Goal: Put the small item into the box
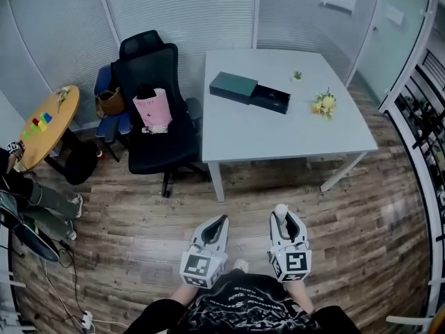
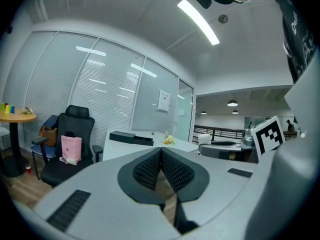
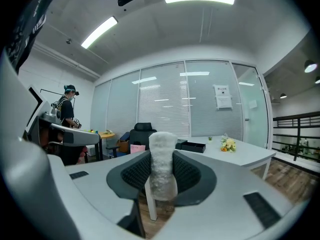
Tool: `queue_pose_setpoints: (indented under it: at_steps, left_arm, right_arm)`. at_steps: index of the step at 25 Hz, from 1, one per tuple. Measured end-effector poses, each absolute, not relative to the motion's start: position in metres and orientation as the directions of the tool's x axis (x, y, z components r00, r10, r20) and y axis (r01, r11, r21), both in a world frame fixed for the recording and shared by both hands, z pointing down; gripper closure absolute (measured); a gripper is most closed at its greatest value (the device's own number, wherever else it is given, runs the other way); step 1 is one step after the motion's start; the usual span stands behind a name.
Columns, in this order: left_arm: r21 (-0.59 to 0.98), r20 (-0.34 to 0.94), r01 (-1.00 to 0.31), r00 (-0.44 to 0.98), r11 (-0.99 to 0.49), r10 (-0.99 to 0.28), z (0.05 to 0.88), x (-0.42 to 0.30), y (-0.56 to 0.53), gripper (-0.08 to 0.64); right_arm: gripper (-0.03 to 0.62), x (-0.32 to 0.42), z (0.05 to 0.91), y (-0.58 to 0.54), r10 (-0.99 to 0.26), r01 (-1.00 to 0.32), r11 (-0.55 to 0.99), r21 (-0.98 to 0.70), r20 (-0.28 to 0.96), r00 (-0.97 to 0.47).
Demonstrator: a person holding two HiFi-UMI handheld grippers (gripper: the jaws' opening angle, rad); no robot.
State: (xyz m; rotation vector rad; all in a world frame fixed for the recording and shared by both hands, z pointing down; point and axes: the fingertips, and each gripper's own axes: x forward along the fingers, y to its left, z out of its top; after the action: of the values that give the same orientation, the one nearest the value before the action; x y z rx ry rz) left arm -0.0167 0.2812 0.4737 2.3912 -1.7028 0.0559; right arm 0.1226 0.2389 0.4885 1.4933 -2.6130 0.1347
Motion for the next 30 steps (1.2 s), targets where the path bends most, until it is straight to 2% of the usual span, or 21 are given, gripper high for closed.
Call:
queue_pose_setpoints:
  at_steps: [8, 17, 30]
  left_arm:
    - [0.172, 0.159, -0.942, 0.315, -0.288, -0.936, 0.481, 0.011, 0.235, 0.543]
    - [0.190, 0.166, -0.928, 0.354, -0.322, -0.921, 0.490, 0.032, 0.181, 0.543]
    - [0.207, 0.145, -0.892, 0.435, -0.402, -0.889, 0.481, 0.004, 0.014, 0.543]
  right_arm:
    - [0.456, 0.144, 0.496, 0.197, -0.831, -0.845, 0.534, -0.014, 0.176, -0.528]
    - [0.456, 0.168, 0.507, 0.158, -0.850, -0.870, 0.493, -0.033, 0.196, -0.489]
    - [0.456, 0.151, 0.502, 0.011, -0.895, -0.916, 0.401, -0.028, 0.204, -0.397]
